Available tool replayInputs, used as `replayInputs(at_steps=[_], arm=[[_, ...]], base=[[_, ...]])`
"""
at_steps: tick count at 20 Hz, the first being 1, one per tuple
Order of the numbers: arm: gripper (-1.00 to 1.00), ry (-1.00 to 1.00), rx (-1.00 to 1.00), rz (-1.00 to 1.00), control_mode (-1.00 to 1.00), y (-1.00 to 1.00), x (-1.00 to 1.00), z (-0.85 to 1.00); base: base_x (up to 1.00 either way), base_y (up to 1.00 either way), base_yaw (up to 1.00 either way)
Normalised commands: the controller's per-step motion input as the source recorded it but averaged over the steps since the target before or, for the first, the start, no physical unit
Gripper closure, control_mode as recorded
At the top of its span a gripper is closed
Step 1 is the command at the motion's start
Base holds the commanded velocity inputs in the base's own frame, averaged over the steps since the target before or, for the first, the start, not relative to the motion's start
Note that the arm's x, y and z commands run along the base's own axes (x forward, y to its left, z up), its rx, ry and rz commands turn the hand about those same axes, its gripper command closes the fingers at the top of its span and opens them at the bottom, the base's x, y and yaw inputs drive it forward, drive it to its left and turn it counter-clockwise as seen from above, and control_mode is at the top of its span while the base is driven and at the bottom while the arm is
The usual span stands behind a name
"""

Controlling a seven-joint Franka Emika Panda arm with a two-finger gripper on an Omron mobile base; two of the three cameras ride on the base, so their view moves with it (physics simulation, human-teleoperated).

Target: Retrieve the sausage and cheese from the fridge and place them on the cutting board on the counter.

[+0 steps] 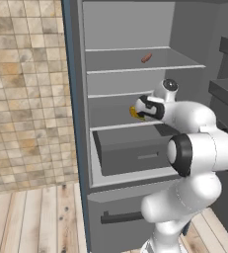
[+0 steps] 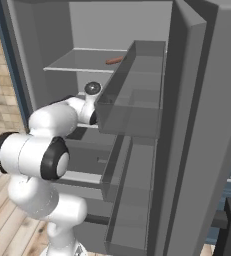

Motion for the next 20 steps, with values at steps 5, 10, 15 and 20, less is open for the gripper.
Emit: replayInputs(at_steps=[5, 10, 15, 20], arm=[[-1.0, 0.0, 0.0, 0.0, -1.0, 0.0, 0.25, -0.21], [-1.0, 0.0, 0.0, 0.0, -1.0, 0.0, 0.24, -0.2], [-1.0, 0.0, 0.0, 0.0, -1.0, 0.01, 0.59, -0.11], [-1.0, 0.02, 0.0, 0.0, -1.0, 0.0, 0.51, -0.22]], base=[[0.0, 0.0, 0.0], [0.0, 0.0, 0.0], [0.0, 0.0, 0.0], [0.0, 0.0, 0.0]])
